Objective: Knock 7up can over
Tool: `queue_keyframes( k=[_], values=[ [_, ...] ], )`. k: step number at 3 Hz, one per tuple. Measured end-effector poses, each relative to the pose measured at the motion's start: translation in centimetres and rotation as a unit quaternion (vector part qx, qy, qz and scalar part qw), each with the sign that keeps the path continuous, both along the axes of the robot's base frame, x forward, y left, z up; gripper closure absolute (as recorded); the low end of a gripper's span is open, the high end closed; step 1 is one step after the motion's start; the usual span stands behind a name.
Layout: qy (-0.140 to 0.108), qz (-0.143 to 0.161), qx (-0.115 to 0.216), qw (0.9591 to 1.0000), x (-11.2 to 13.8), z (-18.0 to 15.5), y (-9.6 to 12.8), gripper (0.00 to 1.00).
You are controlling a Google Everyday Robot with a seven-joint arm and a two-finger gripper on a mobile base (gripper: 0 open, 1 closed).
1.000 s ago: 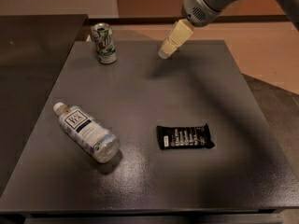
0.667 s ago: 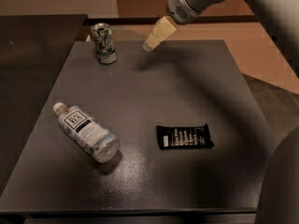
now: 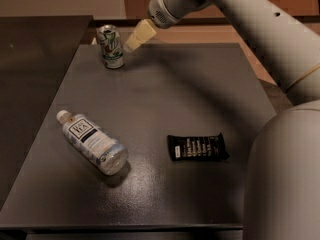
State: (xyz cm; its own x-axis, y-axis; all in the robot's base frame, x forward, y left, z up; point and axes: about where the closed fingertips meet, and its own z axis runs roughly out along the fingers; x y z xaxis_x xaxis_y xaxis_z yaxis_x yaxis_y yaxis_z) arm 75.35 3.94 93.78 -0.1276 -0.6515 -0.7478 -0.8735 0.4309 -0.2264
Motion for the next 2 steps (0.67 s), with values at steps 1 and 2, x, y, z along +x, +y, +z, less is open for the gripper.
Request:
queue_keyframes(
  k=[1, 2],
  values=[
    [0.007, 0.004, 0.032, 0.9994, 0.5, -1.1, 3.1, 0.0],
    [0.022, 0.008, 0.059, 0.998, 0.7, -2.0, 5.5, 0.0]
  ],
)
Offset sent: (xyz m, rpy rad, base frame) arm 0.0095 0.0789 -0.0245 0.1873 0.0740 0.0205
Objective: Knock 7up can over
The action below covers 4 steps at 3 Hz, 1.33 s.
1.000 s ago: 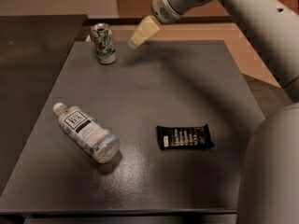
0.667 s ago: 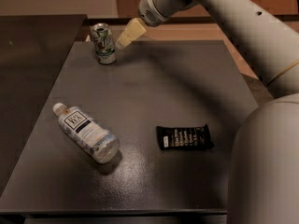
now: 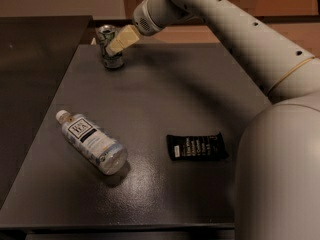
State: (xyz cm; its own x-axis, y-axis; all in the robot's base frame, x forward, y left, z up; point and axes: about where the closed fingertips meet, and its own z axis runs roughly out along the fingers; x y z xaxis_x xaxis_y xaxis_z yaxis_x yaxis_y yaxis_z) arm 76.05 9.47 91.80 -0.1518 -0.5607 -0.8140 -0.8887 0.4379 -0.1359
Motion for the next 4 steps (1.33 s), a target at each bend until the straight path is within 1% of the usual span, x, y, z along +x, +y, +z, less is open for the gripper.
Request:
queue_keyframes(
  k=[1, 3, 4],
  values=[
    [0.012, 0.007, 0.022, 0.9997, -0.1, -0.6, 2.1, 0.0],
    [0.016, 0.009, 0.046, 0.9988, -0.1, -1.1, 4.6, 0.0],
    [0.02, 0.006, 0.049, 0.9986, -0.1, -1.2, 5.0, 0.18]
  ],
)
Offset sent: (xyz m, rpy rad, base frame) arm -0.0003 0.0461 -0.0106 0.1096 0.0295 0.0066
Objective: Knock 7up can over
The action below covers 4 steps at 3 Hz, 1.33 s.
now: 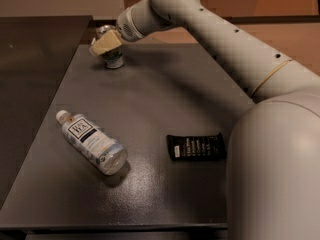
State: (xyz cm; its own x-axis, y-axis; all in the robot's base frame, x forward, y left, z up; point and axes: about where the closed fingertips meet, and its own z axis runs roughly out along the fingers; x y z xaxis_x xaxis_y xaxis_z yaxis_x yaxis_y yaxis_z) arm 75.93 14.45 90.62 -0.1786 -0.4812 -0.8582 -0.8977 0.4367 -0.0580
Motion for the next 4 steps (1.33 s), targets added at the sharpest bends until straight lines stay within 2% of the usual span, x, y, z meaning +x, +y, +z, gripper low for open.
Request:
queue_keyframes(
  k=[2, 3, 4],
  values=[
    [-0.007, -0.007, 0.004, 0.9999, -0.3, 1.4, -0.8, 0.64],
    [-0.013, -0.006, -0.004, 0.9999, -0.9, 3.1, -2.1, 0.88],
    [-0.023, 0.001, -0.066, 0.9975, -2.4, 5.9, -5.1, 1.0]
  ],
)
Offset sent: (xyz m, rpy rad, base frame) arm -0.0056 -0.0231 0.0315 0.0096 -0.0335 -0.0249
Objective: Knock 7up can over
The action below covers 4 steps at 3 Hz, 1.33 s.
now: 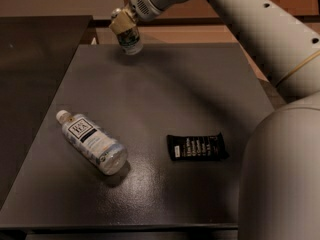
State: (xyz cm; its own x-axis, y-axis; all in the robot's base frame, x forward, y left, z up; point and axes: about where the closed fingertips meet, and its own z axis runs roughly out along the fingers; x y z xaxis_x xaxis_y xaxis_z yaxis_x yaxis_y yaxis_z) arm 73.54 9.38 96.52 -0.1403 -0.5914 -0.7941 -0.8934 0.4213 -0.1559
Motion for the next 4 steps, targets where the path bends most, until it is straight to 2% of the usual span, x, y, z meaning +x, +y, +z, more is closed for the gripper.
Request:
queue_keyframes(
  k=[1, 2, 3, 4],
  values=[
    [0.002, 0.004, -0.032, 0.9995, -0.7, 0.3, -1.2, 1.0],
    [0.009, 0.03, -0.123, 0.9919, -3.3, -1.5, -5.0, 1.0],
    [0.022, 0.086, -0.21, 0.9738, -6.8, -4.0, -7.4, 1.0],
    [0.025, 0.142, -0.281, 0.9489, -9.5, -5.8, -9.2, 1.0]
  ],
)
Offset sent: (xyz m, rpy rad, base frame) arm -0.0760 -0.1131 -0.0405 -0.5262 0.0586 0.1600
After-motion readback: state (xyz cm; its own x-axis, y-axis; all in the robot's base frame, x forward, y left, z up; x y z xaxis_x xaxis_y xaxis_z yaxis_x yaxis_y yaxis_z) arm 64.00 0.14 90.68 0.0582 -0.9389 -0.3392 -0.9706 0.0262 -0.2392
